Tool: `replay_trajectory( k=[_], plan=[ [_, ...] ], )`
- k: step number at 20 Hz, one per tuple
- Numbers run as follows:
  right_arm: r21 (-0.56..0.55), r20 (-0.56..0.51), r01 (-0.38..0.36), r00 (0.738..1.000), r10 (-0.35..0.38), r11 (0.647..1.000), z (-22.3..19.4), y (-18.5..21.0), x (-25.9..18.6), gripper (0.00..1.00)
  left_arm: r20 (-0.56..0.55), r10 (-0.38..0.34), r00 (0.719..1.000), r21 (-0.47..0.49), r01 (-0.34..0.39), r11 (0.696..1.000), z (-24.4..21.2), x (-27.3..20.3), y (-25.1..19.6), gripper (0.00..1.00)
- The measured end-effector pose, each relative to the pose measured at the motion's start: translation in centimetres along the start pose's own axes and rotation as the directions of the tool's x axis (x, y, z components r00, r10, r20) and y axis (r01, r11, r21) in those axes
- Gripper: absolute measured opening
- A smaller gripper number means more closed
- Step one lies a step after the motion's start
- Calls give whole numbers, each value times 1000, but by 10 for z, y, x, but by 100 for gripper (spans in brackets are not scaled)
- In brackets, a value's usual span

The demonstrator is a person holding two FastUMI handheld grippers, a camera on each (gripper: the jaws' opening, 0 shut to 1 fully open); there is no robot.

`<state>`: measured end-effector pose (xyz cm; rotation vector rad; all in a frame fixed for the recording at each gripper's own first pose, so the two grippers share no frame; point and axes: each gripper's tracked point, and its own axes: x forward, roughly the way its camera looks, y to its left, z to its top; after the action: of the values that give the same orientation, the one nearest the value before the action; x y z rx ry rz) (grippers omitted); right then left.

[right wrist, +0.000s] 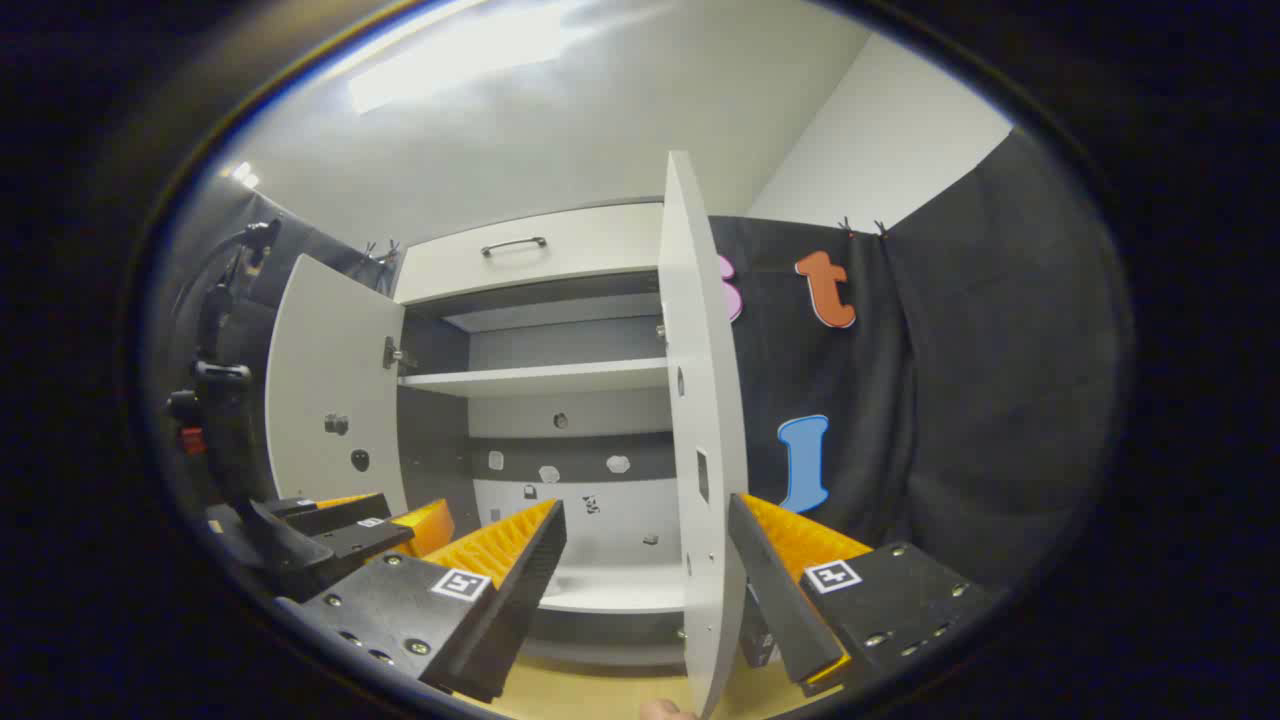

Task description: Grasp the bottle in the cabinet with the left hand and place it on the coaster, then close the right door with the right hand and the left door with the left hand.

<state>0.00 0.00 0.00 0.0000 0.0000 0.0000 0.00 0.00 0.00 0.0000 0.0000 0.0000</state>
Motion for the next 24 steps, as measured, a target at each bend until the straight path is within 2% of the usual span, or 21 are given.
replay_trajectory(
  k=[1, 4, 5, 7, 8, 11, 12, 13, 15, 16, 17, 18, 19, 20, 23, 24],
  plan=[
    [0, 3, -10, 1000, 10, 1000, 0, 3, 2, 98, -3, 5, 1000, -2, -5, 1000, -1, 2, 2, 96],
    [2, 0, -13, 1000, 13, 1000, -3, 7, 10, 98, -11, 18, 1000, -5, -18, 1000, -3, 7, 9, 96],
    [0, -3, -11, 1000, 11, 1000, -5, 6, 11, 94, -12, 23, 1000, -7, -23, 1000, -2, 9, 11, 96],
    [-2, -8, -1, 1000, 1, 1000, -5, 3, 13, 94, -11, 19, 1000, -18, -19, 1000, -2, 12, 10, 96],
    [-1, -5, 0, 1000, 0, 1000, -5, 4, 12, 98, -14, 14, 1000, -23, -15, 1000, -4, 13, 9, 96],
    [-7, -5, 8, 1000, -8, 1000, -5, 3, 12, 98, -16, -2, 1000, -29, 1, 1000, -5, 15, 5, 96],
    [-10, -6, 11, 1000, -11, 1000, -6, 2, 12, 93, -17, -7, 1000, -28, 6, 1000, -5, 16, 5, 96],
    [-11, -8, 14, 1000, -14, 1000, -7, 1, 11, 98, -19, -11, 1000, -27, 10, 1000, -6, 18, 4, 96],
    [-8, -11, 18, 1000, -18, 1000, -7, 2, 12, 98, -24, -18, 1000, -27, 18, 999, -8, 21, 4, 96],
    [-6, -11, 20, 1000, -20, 1000, -8, 2, 12, 93, -28, -21, 999, -27, 20, 999, -10, 23, 5, 96],
    [-3, -13, 22, 1000, -22, 1000, -8, 2, 11, 93, -35, -25, 999, -27, 24, 999, -13, 27, 6, 96],
    [1, -14, 23, 1000, -23, 1000, -8, 2, 10, 98, -44, -27, 999, -23, 26, 999, -16, 32, 8, 96],
    [6, -11, 25, 1000, -25, 1000, -6, 3, 10, 93, -52, -26, 998, -18, 25, 1000, -19, 39, 11, 96],
    [13, -6, 28, 1000, -28, 1000, -3, 2, 9, 98, -57, -25, 998, -14, 24, 1000, -22, 46, 14, 96],
    [42, 25, 72, 997, -73, 996, 8, -8, 2, 98, -64, -22, 998, -3, 22, 1000, -28, 75, 24, 96],
    [47, 35, 95, 995, -96, 994, 11, -13, 0, 93, -70, -20, 997, 2, 20, 1000, -32, 85, 26, 96]
  ],
)
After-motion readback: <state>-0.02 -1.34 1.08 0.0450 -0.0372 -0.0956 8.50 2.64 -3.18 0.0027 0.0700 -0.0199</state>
